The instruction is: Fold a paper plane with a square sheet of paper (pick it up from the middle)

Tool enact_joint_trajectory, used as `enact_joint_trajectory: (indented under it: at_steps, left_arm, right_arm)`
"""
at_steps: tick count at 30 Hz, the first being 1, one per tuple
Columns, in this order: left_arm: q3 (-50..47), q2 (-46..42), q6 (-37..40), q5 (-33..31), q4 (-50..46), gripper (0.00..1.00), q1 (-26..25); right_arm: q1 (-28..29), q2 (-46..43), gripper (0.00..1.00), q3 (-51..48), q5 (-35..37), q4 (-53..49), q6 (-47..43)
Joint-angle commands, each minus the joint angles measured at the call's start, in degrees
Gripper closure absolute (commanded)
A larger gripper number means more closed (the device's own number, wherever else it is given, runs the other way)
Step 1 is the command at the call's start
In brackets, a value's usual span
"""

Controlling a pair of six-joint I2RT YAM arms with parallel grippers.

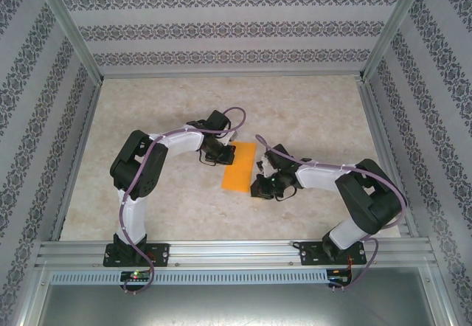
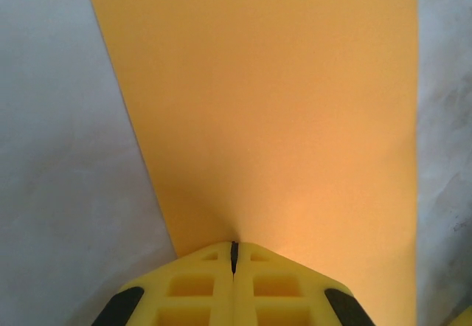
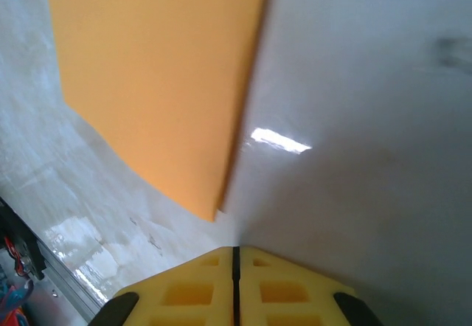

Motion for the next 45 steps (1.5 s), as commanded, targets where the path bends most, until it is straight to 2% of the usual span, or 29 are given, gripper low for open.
enact_joint_trajectory:
  at_steps: [1, 6, 13, 18, 21, 24, 33, 45]
  left_arm:
    - [-4.1, 7.1, 1.3, -9.7, -5.2, 1.0, 1.6]
    - [-4.1, 6.3, 1.0, -8.2, -4.5, 1.0, 1.6]
    - [-3.4, 5.0, 0.3, -5.4, -3.5, 1.0, 1.6]
    - [-2.2, 5.7, 0.8, -5.8, -4.0, 1.0, 1.6]
    - [-2.3, 5.8, 1.0, -6.2, -3.9, 1.0, 1.6]
    - [-2.2, 5.6, 1.2, -6.4, -3.9, 1.0, 1.7]
    - [-2.4, 6.0, 1.8, -7.1, -3.8, 1.0, 1.6]
    - [-2.3, 6.3, 2.4, -7.6, -3.9, 1.0, 1.7]
  right_arm:
    - [-2.5, -3.4, 0.9, -0.4, -2.0, 1.0, 3.3]
    - [-6.0, -1.9, 0.82, 3.5, -2.8, 4.7, 5.2]
    - [-8.1, 4.9, 0.71, 9.8, -0.1, 4.0, 3.8]
    - [-9.4, 10.2, 0.66, 15.0, 1.9, 1.3, 2.0]
    - [-10.5, 11.9, 0.66, 17.2, 3.8, 2.0, 2.4]
    - [-10.9, 14.5, 0.65, 21.9, 6.9, -2.7, -0.3]
    - [-12.8, 21.1, 0.64, 32.1, 11.2, -8.7, -4.2]
    - [-12.3, 27.2, 0.64, 38.0, 6.8, -10.1, -6.0]
